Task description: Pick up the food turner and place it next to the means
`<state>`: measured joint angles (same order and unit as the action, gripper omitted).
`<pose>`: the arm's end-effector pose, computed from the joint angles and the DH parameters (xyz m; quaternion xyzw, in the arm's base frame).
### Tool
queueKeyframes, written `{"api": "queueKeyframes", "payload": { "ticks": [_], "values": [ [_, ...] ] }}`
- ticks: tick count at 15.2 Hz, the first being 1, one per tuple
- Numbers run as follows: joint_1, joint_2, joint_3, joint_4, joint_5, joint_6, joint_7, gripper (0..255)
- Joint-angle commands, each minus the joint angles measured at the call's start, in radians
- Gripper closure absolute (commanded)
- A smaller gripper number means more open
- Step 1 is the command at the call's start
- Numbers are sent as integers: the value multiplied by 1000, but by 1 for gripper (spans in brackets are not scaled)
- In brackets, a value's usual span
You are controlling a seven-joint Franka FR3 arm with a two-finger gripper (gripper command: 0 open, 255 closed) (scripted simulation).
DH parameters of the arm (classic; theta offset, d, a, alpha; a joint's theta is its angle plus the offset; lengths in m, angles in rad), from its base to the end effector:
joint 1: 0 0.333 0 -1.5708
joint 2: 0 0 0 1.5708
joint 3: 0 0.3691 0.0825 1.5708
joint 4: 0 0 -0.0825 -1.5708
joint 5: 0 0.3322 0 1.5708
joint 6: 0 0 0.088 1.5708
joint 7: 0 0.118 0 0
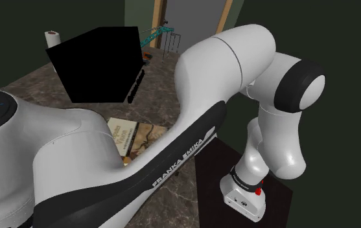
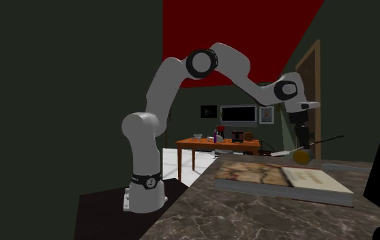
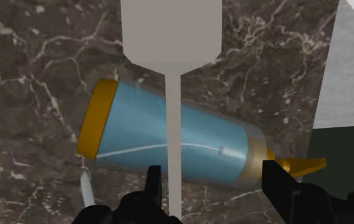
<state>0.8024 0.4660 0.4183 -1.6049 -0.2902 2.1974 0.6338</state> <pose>0.2874 0.6059 0.4537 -0.9384 -0.3331 -0.0790 0.0480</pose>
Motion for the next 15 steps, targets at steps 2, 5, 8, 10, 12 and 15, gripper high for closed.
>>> {"api": "queueKeyframes", "payload": {
  "ticks": [2, 5, 8, 10, 12, 15],
  "values": [
    [3, 81, -5, 3, -2, -48, -2, 0],
    [-24, -17, 4, -77, 41, -55, -27, 0],
    [-25, -59, 10, -42, 67, -128, -43, 0],
    [-25, -59, 10, -42, 67, -128, -43, 0],
    [-25, -59, 10, -42, 67, -128, -43, 0],
    [-25, -59, 10, -42, 67, -128, -43, 0]
  ]
}}
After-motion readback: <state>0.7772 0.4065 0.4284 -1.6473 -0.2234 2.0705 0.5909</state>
